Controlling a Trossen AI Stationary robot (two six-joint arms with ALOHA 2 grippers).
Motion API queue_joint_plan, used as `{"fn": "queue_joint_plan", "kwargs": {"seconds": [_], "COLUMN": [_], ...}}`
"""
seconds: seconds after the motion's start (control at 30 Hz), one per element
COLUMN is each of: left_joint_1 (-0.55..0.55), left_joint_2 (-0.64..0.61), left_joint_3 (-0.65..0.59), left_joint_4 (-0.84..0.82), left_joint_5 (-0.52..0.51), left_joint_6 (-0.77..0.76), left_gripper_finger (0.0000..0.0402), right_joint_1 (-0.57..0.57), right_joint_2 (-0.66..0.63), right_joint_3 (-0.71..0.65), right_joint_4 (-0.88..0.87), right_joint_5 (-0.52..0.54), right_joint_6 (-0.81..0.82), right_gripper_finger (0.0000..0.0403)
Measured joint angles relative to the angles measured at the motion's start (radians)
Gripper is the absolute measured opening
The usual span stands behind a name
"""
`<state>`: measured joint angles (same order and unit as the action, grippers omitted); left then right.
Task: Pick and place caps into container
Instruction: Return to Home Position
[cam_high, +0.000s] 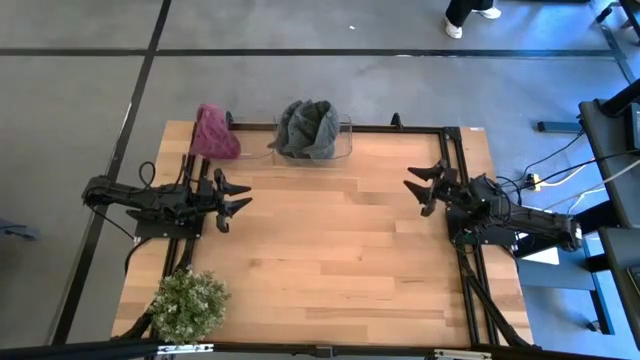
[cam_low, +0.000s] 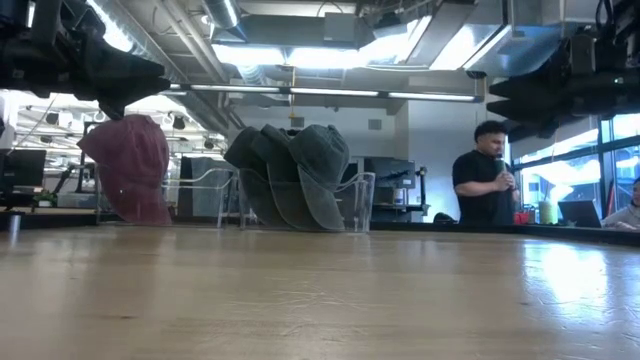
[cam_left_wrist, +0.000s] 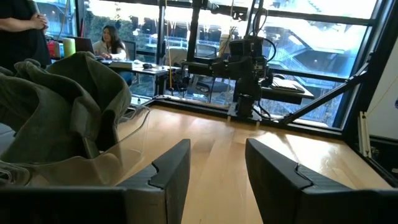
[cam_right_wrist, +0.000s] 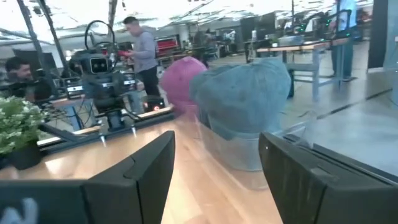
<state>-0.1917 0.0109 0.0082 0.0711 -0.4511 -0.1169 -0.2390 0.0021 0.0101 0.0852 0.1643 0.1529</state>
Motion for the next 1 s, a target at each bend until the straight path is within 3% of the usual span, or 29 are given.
{"fn": "queue_joint_plan", "kwargs": {"seconds": [1.0], "left_joint_1": [0.000], "left_joint_2": [0.000], "left_joint_3": [0.000], "left_joint_4": [0.000], "left_joint_5": [0.000], "left_joint_6": [0.000], "left_gripper_finger": [0.0150], "right_joint_1": [0.000], "right_joint_2": [0.002], "right_joint_3": [0.001], "right_joint_4": [-0.021], "right_joint_5": [0.001], "right_joint_6": [-0.004], "right_gripper_finger": [0.0233]}}
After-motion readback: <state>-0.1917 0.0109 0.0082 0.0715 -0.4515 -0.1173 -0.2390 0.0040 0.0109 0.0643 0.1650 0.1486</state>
